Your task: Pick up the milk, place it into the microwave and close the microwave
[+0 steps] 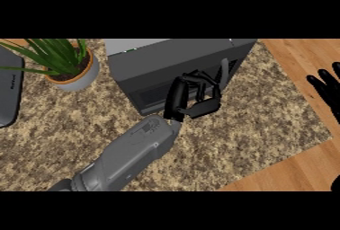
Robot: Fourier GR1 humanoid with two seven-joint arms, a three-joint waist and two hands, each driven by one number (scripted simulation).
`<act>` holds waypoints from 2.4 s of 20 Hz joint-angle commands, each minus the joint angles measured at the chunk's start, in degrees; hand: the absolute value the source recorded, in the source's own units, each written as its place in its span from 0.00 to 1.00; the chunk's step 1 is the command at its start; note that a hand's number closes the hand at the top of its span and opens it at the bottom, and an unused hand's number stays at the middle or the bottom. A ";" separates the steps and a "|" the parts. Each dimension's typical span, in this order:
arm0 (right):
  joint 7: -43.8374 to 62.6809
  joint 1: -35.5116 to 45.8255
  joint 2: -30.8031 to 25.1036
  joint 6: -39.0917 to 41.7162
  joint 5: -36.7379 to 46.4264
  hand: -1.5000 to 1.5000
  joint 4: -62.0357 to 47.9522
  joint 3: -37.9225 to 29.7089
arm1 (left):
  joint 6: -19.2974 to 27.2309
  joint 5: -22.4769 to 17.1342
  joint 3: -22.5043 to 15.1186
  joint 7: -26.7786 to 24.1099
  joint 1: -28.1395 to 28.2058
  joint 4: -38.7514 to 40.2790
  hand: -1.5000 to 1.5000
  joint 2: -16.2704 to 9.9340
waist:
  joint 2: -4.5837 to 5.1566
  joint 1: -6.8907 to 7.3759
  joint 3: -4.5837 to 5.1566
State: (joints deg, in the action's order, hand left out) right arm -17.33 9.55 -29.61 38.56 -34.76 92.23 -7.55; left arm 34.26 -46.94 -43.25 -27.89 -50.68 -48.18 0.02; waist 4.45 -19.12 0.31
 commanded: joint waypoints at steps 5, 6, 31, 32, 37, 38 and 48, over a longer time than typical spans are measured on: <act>2.11 1.07 -1.61 0.21 -3.54 0.00 0.42 -0.74 | -1.15 -3.28 2.56 -2.64 -3.91 4.68 1.00 -0.02 | 0.60 -0.91 0.01; 2.25 1.33 -2.27 0.39 -3.71 0.00 0.61 -1.15 | -1.12 -3.34 2.10 -3.14 -4.06 4.73 1.00 -0.02 | 0.45 -1.22 -0.01; 6.65 3.75 -5.95 0.93 -11.24 0.00 0.51 -2.31 | -1.51 -9.09 0.40 -9.85 -5.29 7.41 1.00 -0.02 | 1.09 -1.50 -0.22; 7.00 4.25 -6.28 1.24 -11.42 0.00 0.60 -2.00 | -1.69 -9.04 -0.01 -9.94 -5.21 7.87 1.00 -0.02 | 1.20 -0.83 -0.20; 7.94 4.61 -6.75 3.23 -13.70 0.00 1.68 -0.52 | -1.56 -10.26 -0.96 -11.05 -5.01 7.94 1.00 -0.02 | 1.01 -1.15 -0.17; 8.30 4.47 -7.36 3.07 -14.07 0.00 1.11 -1.02 | -1.65 -10.31 -1.09 -11.20 -4.86 8.37 1.00 -0.02 | 1.29 -1.51 -0.18; 9.22 4.67 -8.75 5.12 -16.87 0.00 0.66 -0.69 | -1.77 -12.35 -1.36 -13.01 -5.31 8.77 1.00 -0.02 | 1.64 -1.62 -0.31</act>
State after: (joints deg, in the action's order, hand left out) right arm -8.42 14.12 -37.93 42.86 -50.67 93.18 -8.42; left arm 33.68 -57.67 -46.72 -42.88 -52.37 -44.21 0.02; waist 5.02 -20.28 -0.10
